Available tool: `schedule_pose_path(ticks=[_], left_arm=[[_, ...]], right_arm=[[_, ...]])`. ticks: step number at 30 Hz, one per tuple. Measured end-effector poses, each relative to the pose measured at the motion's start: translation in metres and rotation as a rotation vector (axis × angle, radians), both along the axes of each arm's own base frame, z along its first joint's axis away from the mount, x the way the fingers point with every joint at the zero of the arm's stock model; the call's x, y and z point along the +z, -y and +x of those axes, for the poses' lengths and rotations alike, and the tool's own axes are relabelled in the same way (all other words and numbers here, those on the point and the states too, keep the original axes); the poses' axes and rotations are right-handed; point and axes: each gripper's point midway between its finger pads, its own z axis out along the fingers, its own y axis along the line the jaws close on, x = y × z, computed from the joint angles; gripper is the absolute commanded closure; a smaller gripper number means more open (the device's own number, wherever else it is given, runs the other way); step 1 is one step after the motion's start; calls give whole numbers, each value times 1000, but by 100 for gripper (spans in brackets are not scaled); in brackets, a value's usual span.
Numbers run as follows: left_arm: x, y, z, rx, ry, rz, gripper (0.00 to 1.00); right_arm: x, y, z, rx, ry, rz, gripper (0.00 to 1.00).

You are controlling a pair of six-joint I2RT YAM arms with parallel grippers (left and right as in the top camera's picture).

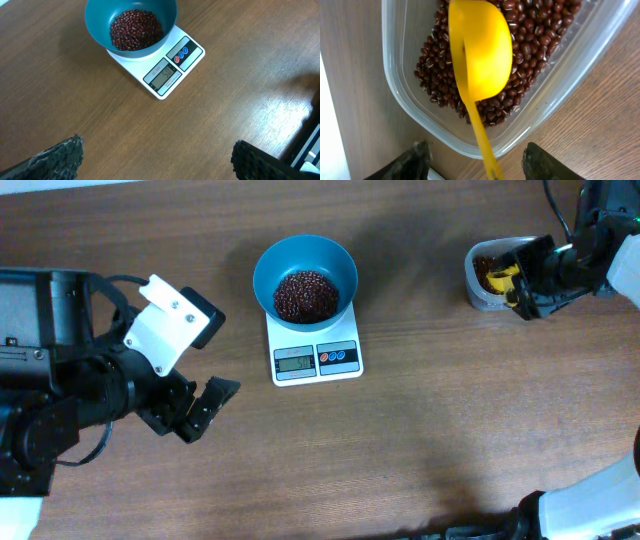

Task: Scoop item into bowl and weigh 50g on scale
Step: 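Return the scoop to the bean tub and release it with the right gripper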

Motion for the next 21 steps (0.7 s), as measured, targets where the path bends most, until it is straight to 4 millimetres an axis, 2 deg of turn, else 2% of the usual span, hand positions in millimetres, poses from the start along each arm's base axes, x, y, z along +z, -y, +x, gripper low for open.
schedule_pose_path(ticks=[2,3,10,12,13,15,16,17,19,21], left_arm=[[0,0,0,0,0,0,1],[0,0,0,0,0,0,1],[0,0,0,0,0,0,1],[0,0,0,0,0,0,1],[0,0,0,0,2,0,1],[0,0,0,0,-1,0,1],[0,0,0,0,2,0,1],[0,0,0,0,0,0,1],[0,0,0,-1,2,0,1],[0,0,0,0,-1,0,1]], right_arm=[[0,0,-1,6,-2,-2,7],[-1,-1,-3,8,-9,0,1],[-3,-2,-6,15,-24,1,1],[-2,-5,-16,15,-56,11,1],[9,-5,-24,10,-57,-3,1],[55,0,-37,-12,34,-80,1],[97,5,-48,-35,137,-153,1],[129,6,-57,-53,231,-202,1],[168,4,-74,-58,349,-260,1],[232,-7,-113,-32,577,-367,1]])
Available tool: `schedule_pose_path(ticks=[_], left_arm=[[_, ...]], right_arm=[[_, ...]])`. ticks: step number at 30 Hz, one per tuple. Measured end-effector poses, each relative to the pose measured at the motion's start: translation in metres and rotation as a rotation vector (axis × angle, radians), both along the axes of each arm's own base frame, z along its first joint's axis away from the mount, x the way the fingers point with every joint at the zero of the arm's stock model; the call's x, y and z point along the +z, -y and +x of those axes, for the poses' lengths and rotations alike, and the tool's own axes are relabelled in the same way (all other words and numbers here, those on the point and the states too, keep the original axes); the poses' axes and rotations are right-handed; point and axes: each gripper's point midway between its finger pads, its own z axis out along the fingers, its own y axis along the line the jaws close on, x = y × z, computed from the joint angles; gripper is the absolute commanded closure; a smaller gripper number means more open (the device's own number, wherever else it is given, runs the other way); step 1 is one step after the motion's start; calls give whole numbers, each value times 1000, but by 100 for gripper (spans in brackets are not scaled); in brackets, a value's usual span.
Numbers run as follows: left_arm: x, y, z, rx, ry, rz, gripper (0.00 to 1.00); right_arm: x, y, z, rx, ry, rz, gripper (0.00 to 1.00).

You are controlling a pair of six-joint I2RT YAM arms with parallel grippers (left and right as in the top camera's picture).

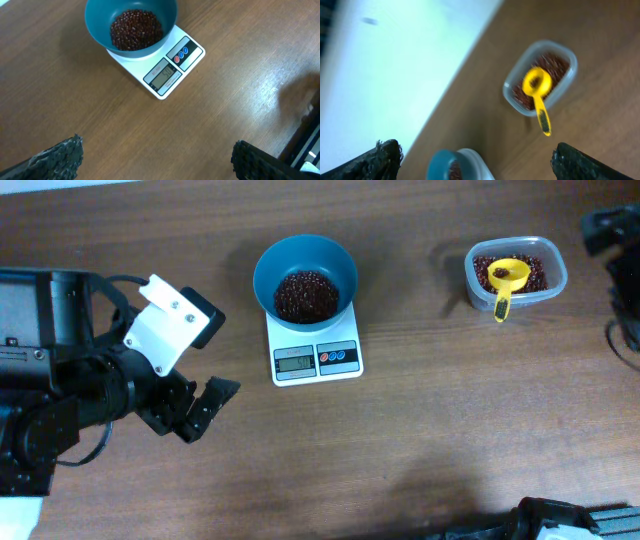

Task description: Scoop item into bowl and weigh 50g on scale

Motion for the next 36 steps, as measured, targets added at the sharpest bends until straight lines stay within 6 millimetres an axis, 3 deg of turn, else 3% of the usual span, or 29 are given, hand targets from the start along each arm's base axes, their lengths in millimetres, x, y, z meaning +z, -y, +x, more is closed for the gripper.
schedule_pose_path(ticks=[1,4,8,9,13,16,29,36], left_arm=[[0,0,0,0,2,0,1],[0,0,0,0,0,0,1],[0,0,0,0,3,0,1],[0,0,0,0,0,0,1],[0,0,0,0,1,0,1],[0,0,0,0,0,0,1],[0,0,0,0,0,0,1],[0,0,0,0,1,0,1]], right_arm=[[25,-6,-21,6,98,-41,1],[42,-14,-48,11,171,-76,1],[-2,-21,-73,37,-29,-66,1],[-3,-21,-74,138,-50,-226,1],[-7,-22,-77,360,-106,-561,1],[-17,-24,-84,431,-155,-627,1],[-16,-25,-86,584,-168,-856,1],[-2,-48,-81,746,-33,-981,1]])
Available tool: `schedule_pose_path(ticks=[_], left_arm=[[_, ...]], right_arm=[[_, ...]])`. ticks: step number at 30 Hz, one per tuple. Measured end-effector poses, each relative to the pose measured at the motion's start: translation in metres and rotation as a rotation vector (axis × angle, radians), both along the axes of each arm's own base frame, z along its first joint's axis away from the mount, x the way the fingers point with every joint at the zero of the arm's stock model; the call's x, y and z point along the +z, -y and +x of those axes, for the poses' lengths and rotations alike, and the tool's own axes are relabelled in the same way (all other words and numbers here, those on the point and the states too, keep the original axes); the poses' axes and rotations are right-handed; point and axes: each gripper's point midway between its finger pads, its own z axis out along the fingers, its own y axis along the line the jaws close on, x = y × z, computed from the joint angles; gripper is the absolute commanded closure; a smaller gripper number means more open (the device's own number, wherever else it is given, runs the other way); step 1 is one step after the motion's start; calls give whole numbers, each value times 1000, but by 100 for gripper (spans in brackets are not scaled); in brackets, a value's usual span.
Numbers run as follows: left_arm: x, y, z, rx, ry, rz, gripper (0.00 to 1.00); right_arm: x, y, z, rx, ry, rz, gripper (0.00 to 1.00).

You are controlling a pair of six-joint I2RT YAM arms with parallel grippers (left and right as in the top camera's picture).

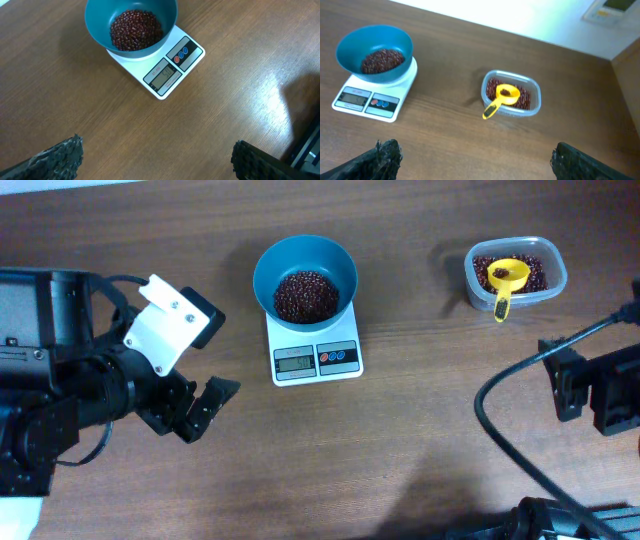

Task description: Scoop item into bowl and weigh 50g on scale

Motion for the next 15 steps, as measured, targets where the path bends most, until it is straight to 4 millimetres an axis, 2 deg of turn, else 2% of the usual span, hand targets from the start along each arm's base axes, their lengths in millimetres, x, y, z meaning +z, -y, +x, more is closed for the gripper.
schedule_pose_path(ticks=[3,5,10,12,15], left_arm=[[0,0,0,1,0,0,1],[0,0,0,0,0,0,1],[0,0,0,0,2,-1,1],[0,0,0,0,0,0,1],[0,0,0,0,0,0,1]], right_arm=[[12,-9,-9,30,93,-11,1],[4,-10,-6,42,125,-16,1],[-37,-9,4,50,231,-27,1],[-62,-10,3,50,229,-15,1],[-82,-17,4,84,217,9,1]])
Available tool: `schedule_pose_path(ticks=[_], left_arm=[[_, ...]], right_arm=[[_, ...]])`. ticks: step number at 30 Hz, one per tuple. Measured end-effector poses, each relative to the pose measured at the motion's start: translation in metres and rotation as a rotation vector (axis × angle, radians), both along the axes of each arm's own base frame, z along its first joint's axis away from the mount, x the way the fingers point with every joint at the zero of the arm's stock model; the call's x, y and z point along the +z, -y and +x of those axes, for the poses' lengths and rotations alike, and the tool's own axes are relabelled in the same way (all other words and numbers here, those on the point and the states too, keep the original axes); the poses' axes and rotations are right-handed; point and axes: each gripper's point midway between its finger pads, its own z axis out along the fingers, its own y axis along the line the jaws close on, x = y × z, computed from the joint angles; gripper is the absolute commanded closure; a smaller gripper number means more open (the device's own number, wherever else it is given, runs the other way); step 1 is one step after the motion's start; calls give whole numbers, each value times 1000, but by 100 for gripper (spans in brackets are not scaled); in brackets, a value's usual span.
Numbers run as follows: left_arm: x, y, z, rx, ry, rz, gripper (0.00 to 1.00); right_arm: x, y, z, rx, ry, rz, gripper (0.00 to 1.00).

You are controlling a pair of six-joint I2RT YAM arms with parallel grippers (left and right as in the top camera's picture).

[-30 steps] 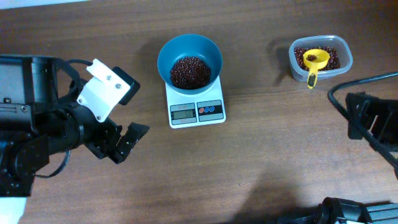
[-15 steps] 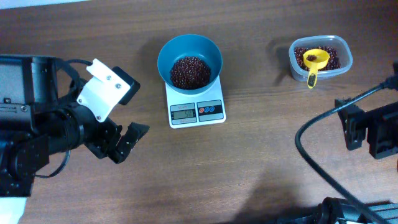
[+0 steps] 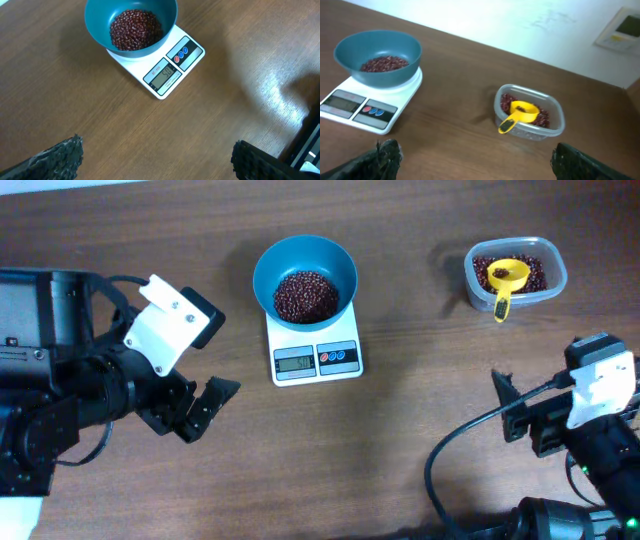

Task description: Scoop item into bowl and weigh 50g on scale

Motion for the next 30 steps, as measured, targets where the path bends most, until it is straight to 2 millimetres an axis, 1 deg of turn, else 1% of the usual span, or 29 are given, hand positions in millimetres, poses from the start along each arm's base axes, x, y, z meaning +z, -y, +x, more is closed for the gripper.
schedule_pose_path(ticks=[1,4,6,9,11,15,16,18,20,22,23,25,26,27,28,29,30], left_arm=[[0,0,0,0,-1,0,1],[0,0,0,0,0,0,1],[0,0,0,0,0,0,1],[0,0,0,0,-1,0,1],[0,0,0,0,-1,0,1],[0,0,0,0,0,0,1],[0,0,0,0,0,0,1],[0,0,0,0,-1,0,1],[0,0,0,0,1,0,1],[0,0,0,0,1,0,1],[0,0,0,0,-1,0,1],[0,0,0,0,-1,0,1],[0,0,0,0,-1,0,1],[0,0,0,0,0,0,1],[0,0,0,0,-1,0,1],[0,0,0,0,-1,0,1],[0,0,0,0,0,0,1]], right_arm=[[-5,-3,1,19,-6,9,1],[-6,-11,1,66,-4,28,1],[-10,-13,3,77,-9,36,1],[-13,-12,9,84,16,31,1],[-11,-11,14,87,47,21,1],[-11,-10,16,87,57,18,1],[-12,-10,16,87,55,18,1],[-20,-9,19,88,45,21,1],[-16,-10,18,88,88,7,1],[-9,-16,4,100,170,-21,1],[-4,-17,3,103,205,-33,1],[-4,-18,4,109,214,-36,1],[-2,-20,5,111,222,-16,1],[0,-17,7,75,219,46,1],[0,-7,10,-32,199,196,1],[-6,-1,12,-87,180,261,1],[-12,3,16,-122,175,286,1]])
